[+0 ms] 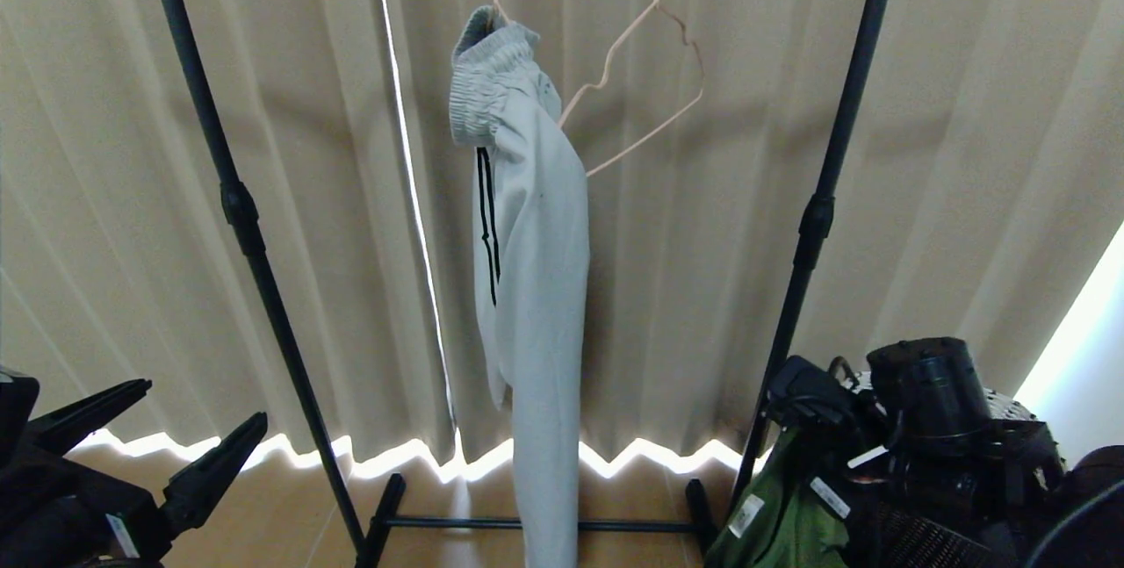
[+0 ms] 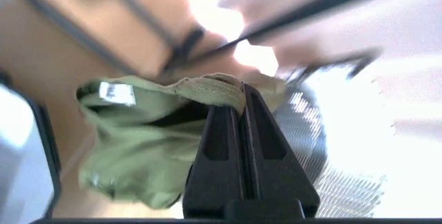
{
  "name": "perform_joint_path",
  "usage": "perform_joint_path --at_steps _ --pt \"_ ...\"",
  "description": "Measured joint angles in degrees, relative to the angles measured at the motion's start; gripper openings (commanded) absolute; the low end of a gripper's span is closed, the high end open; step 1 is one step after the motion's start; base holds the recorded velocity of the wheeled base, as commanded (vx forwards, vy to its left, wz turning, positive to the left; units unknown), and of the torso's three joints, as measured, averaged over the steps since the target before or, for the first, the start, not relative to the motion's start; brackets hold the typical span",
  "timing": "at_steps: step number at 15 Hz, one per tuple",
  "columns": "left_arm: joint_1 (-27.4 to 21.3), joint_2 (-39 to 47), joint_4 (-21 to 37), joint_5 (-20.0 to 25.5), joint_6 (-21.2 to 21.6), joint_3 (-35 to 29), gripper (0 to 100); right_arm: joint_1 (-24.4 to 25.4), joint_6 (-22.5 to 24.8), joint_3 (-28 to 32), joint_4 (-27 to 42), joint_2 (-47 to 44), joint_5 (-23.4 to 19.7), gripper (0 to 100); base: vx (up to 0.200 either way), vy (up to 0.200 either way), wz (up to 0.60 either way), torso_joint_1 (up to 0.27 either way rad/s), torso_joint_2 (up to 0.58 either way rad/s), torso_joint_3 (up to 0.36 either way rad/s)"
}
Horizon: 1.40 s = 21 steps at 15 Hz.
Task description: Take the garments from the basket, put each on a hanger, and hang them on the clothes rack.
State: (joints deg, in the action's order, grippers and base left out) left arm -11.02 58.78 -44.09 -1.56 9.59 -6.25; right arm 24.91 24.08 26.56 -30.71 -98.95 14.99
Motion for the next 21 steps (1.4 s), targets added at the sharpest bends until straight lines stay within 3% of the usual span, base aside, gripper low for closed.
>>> perform_joint_path --at_steps 9,17,21 --pt "0.05 -0.49 0.0 0.01 -0.02 0.67 100 -1.87 -0.51 1.66 -1.8 12.71 -0.55 0 0.0 0.0 0.0 0.0 0.0 0.0" --pt "-0.28 -0.85 -0.18 -0.02 -0.4 -1.23 100 -2.86 -0.18 6.47 -1.5 15.19 -0.39 0 0.0 0.0 0.0 0.0 0.0 0.0" --pt "-4.13 -0.88 -0.18 2.45 -1.12 -1.38 100 -2.8 -0.1 9.76 -1.15 15.8 -0.44 0 0.0 0.0 0.0 0.0 0.0 0.0"
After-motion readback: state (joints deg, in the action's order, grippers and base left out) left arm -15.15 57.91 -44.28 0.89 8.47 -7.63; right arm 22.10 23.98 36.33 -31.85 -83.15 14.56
